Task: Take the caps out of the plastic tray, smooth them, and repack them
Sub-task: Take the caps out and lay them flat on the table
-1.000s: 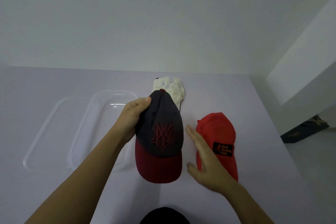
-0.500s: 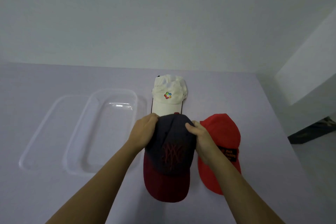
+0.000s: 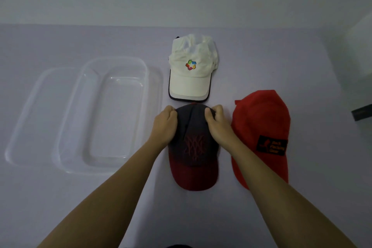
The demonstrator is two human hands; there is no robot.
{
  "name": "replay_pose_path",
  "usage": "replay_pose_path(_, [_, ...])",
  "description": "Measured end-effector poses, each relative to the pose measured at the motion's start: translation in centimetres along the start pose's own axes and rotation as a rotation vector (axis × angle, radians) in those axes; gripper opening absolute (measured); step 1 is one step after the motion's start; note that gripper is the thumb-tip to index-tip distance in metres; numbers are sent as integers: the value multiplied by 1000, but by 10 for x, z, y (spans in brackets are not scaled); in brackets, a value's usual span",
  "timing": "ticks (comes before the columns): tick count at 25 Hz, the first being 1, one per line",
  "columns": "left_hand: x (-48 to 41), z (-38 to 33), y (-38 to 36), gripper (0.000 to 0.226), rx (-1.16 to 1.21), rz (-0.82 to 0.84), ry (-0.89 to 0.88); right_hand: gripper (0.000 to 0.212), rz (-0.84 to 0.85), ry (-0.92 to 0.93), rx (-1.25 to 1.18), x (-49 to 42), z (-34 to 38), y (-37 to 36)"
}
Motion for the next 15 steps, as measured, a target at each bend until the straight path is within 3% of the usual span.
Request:
replay_pose_path(3, [-5,5,6,26,-14,-108,18,32,-67,12,-31,-1,-6,3])
replay_pose_path(7, [-11,9,4,27,-116,-74,18,53,-54,-169,-4,-7,-16,3])
replay_pose_path(10, [-13,7,0,33,-135,-31,-7,33,-65,-112,-30,-12,-9,1])
replay_pose_path(15, [-21,6,0,27,-155,-17,-17,11,-71,-171,-110,-20,-10,2])
Point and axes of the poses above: each hand's wrist, its own x-axis away from the middle knuckle, its own y-axis out of the back of the hand, z = x × y, the point moved 5 cm from there along -x, towards the middle knuckle, and after that the axes turned 13 degrees about -x, right-handed, at the moved point
